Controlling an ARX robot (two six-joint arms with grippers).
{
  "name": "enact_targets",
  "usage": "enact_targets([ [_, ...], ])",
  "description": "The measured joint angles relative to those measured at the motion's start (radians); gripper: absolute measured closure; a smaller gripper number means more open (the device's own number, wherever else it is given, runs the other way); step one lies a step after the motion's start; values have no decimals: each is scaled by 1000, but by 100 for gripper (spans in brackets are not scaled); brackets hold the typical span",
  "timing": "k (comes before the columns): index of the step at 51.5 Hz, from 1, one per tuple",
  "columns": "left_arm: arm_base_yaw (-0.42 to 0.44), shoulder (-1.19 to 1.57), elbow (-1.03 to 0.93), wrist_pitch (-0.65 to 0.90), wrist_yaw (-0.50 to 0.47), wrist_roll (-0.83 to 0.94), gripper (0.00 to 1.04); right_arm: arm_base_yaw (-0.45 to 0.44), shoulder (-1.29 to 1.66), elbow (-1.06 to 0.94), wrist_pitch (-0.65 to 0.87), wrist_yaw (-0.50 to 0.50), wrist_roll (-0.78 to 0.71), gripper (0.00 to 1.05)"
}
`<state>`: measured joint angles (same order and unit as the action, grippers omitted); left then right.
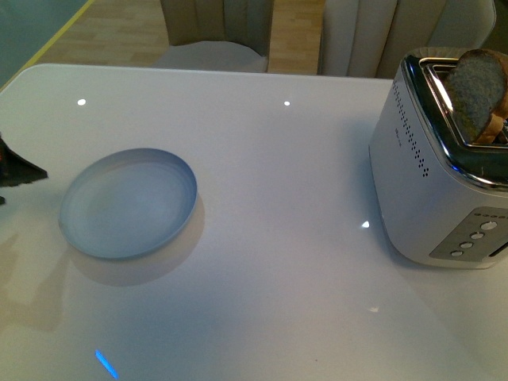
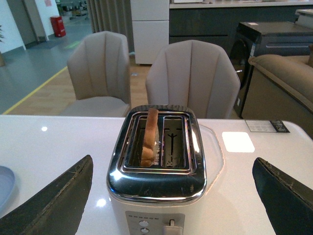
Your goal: Left arm holds plate, right arm toasts bread
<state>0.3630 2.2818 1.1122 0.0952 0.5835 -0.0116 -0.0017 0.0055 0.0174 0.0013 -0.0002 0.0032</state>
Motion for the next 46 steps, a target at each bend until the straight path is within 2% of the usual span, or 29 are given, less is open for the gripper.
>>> enact_targets([
  [9, 14, -308, -151, 92, 10, 12, 7, 0, 0, 0, 0, 0, 0, 9],
  [28, -95, -824, -364, 228, -12, -91, 7, 0, 0, 0, 0, 0, 0, 9],
  [32, -167, -946, -508, 480, -258, -56, 20, 0, 0, 0, 0, 0, 0, 9],
  [36, -207, -1025, -618, 649, -392, -25, 33, 0, 0, 0, 0, 0, 0, 9],
  [41, -228, -1093, -713, 710, -451, -11, 49, 0, 0, 0, 0, 1, 0, 9],
  [46, -245, -1136, -785, 716, -469, -7, 65, 0, 0, 0, 0, 0, 0, 9],
])
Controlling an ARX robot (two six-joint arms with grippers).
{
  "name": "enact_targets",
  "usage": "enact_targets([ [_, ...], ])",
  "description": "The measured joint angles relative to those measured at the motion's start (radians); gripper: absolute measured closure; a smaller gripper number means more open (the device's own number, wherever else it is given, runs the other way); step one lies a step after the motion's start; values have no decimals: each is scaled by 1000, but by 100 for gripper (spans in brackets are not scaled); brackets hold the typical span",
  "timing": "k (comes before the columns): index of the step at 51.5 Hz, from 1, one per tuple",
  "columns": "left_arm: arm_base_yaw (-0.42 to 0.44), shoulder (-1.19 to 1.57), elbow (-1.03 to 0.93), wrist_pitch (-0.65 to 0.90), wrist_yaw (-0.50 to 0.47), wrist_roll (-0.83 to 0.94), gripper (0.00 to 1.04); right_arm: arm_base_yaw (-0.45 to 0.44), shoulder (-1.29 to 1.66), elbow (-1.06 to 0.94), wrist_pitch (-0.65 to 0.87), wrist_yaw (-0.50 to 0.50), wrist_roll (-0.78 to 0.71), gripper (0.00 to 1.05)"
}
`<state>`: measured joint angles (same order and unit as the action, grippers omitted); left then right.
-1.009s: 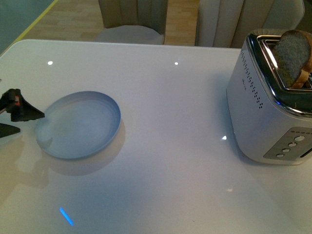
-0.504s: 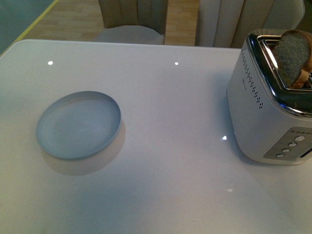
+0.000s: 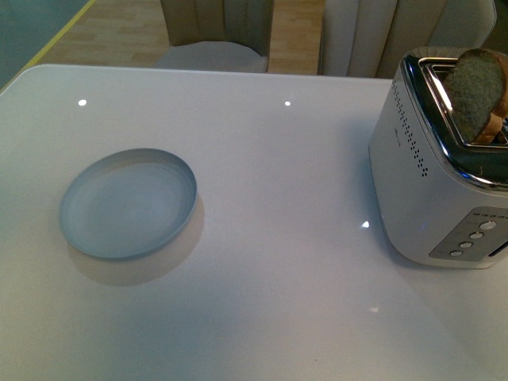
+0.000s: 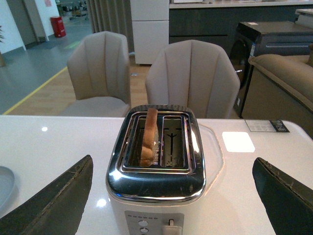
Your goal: Left arm holds plate, right arm toasts bread
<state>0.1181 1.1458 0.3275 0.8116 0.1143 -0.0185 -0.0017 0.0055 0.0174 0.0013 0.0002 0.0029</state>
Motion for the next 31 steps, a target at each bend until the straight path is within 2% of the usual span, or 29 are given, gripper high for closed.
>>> enact_targets([
  [12, -35, -130, -119, -8, -37, 2, 102, 0, 0, 0, 0, 0, 0, 9],
  [14, -40, -152, -135, -14, -38, 6, 102, 0, 0, 0, 0, 0, 0, 9],
  [18, -97, -209, -173, -38, -107, 7, 102, 0, 0, 0, 0, 0, 0, 9],
  [31, -116, -367, -243, -126, -114, 7, 102, 0, 0, 0, 0, 0, 0, 9],
])
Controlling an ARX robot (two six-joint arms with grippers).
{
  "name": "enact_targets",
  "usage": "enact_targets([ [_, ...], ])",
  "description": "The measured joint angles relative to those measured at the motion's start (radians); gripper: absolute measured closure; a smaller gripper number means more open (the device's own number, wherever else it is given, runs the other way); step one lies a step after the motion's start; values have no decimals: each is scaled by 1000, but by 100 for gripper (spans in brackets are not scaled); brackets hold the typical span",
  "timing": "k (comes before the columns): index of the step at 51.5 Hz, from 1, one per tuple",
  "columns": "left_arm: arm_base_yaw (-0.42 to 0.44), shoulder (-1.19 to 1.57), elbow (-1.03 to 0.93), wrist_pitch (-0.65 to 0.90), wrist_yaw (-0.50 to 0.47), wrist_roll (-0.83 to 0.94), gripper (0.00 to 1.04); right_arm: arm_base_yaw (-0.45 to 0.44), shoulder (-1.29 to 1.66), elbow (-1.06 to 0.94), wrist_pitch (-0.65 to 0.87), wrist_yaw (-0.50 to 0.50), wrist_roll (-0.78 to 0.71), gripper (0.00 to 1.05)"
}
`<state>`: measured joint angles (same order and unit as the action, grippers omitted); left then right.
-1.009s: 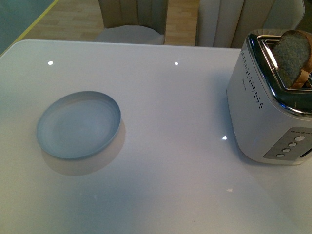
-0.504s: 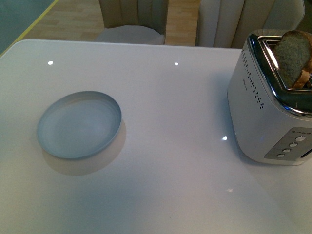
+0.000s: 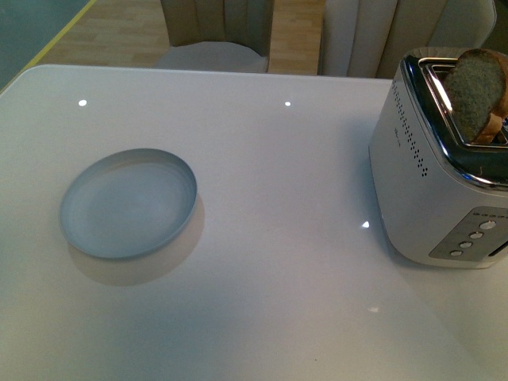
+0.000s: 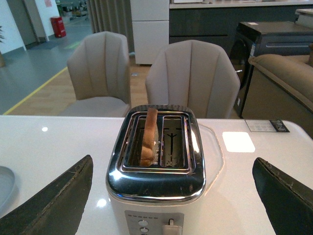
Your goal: Left arm holds plate, right arm toasts bread
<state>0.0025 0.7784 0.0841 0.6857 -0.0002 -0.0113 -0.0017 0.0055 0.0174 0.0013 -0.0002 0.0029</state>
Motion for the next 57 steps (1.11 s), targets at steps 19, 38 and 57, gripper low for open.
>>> enact_targets([
  [19, -1, -272, -71, -186, 0, 0, 102, 0, 0, 0, 0, 0, 0, 9],
  [38, -1, -475, -71, -383, 0, 0, 102, 0, 0, 0, 0, 0, 0, 9],
  [57, -1, -591, -71, -499, 0, 0, 102, 0, 0, 0, 0, 0, 0, 9],
])
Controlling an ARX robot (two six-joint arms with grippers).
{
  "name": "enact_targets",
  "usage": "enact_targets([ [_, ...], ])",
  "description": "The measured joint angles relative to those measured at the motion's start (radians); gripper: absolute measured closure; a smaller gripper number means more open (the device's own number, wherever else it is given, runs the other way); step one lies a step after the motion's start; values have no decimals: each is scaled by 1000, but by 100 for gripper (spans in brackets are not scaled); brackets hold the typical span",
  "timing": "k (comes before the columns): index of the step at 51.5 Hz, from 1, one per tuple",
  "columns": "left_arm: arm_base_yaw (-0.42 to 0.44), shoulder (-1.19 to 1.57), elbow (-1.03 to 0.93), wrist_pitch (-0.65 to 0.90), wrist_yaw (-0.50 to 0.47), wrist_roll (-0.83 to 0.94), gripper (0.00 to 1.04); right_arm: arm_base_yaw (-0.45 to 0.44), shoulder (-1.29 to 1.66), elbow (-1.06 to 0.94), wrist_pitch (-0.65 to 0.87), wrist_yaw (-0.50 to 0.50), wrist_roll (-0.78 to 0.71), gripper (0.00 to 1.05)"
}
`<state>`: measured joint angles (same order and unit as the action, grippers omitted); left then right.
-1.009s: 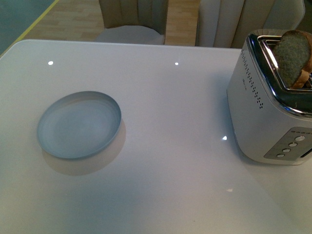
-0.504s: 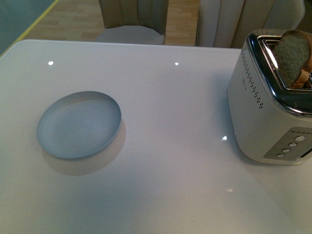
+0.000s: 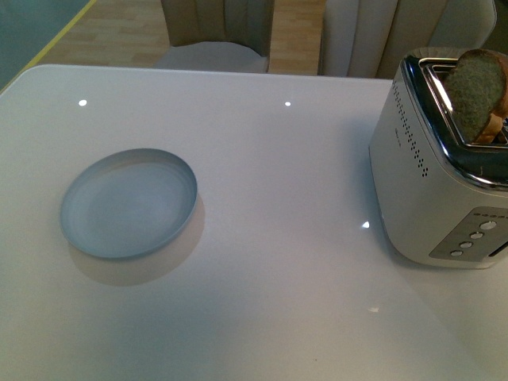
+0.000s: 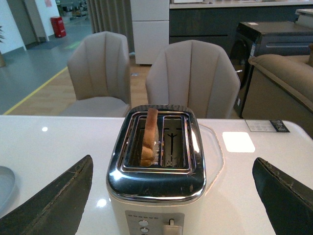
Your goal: Left arm holds plate, right arm toasts bread
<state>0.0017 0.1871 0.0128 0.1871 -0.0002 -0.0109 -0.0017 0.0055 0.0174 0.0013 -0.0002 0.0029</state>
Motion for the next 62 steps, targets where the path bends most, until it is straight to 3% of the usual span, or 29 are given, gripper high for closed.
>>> enact_targets([
  [8, 0, -156, 0, -176, 0, 0, 102, 0, 0, 0, 0, 0, 0, 9],
  [28, 0, -181, 0, -186, 0, 0, 102, 0, 0, 0, 0, 0, 0, 9],
  [57, 0, -181, 0, -186, 0, 0, 8, 0, 0, 0, 0, 0, 0, 9],
  [62, 0, -181, 0, -186, 0, 2, 8, 0, 0, 0, 0, 0, 0, 9],
])
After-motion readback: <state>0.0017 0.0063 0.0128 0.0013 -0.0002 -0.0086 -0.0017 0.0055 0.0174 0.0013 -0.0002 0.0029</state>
